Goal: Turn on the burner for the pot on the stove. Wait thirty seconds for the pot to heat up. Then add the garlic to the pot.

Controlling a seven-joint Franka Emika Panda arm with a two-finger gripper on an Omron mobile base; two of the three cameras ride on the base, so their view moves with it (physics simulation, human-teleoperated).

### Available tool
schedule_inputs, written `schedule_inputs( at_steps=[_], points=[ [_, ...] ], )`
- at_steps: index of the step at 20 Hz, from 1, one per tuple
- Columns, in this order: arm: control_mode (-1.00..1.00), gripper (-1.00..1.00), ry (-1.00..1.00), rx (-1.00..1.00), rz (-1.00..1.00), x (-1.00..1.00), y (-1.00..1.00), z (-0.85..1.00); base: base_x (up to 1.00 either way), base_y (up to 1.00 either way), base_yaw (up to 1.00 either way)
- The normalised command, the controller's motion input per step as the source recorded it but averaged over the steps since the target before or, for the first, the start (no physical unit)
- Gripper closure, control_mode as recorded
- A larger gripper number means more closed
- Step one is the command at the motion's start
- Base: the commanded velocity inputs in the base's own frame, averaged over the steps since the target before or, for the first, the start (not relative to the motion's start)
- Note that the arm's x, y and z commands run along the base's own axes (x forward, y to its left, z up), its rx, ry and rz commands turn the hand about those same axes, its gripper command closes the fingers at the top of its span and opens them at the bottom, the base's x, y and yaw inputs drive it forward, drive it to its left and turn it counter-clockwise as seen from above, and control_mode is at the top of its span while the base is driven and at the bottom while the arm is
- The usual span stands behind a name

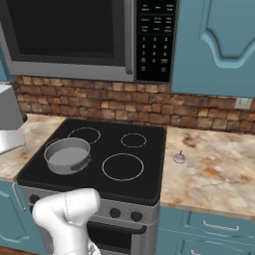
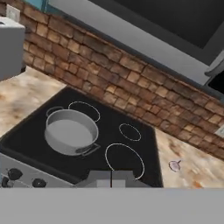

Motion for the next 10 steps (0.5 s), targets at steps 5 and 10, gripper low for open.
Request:
schedule_inputs(
  at_steps=[5,10],
  points=[
    [-1.0,1.0,0.28,0.19,0.0,0.0,-0.88,-0.11,0.0,0.0,0.0],
    [-1.0,-1.0,0.22,0.12,-0.04,0.13,-0.76,-0.11,0.0,0.0,0.0]
  ],
)
